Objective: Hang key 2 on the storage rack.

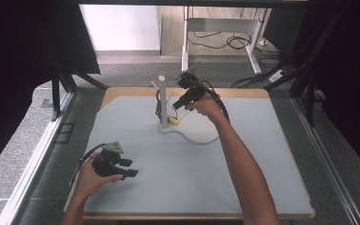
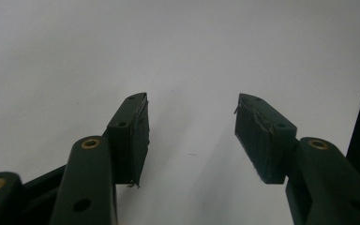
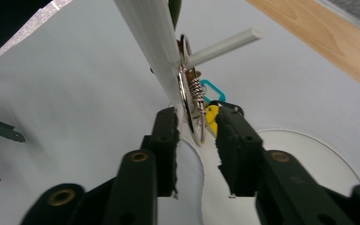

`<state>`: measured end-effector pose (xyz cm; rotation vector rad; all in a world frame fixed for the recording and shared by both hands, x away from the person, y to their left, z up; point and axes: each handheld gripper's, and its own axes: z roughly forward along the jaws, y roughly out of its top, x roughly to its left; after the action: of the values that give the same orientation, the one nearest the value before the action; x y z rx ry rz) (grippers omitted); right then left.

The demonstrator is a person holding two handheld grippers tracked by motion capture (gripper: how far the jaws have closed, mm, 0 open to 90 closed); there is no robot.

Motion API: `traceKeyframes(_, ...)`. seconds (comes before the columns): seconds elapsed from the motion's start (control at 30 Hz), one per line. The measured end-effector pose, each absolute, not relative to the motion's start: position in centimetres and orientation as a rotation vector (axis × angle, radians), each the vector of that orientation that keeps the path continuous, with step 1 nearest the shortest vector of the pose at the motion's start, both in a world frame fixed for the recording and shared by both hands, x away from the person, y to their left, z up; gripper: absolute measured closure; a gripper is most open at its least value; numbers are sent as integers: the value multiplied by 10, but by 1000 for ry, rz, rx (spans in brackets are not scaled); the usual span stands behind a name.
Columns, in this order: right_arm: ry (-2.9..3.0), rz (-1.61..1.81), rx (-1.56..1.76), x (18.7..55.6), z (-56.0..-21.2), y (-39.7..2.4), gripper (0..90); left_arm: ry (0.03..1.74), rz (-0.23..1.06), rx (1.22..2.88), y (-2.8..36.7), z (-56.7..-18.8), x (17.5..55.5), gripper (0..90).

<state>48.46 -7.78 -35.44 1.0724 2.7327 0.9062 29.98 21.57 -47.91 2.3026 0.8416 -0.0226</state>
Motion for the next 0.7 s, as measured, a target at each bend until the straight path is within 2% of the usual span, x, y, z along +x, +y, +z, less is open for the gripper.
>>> traceKeyframes(0.3, 2636, 973, 1036, 445, -352, -120, 477, 870, -8, 2294, 212, -482, 301, 434)
traceKeyframes(0.7, 2544, 1089, 989, 383, -378, -181, 429, 878, -4, 2245, 215, -480, 301, 416)
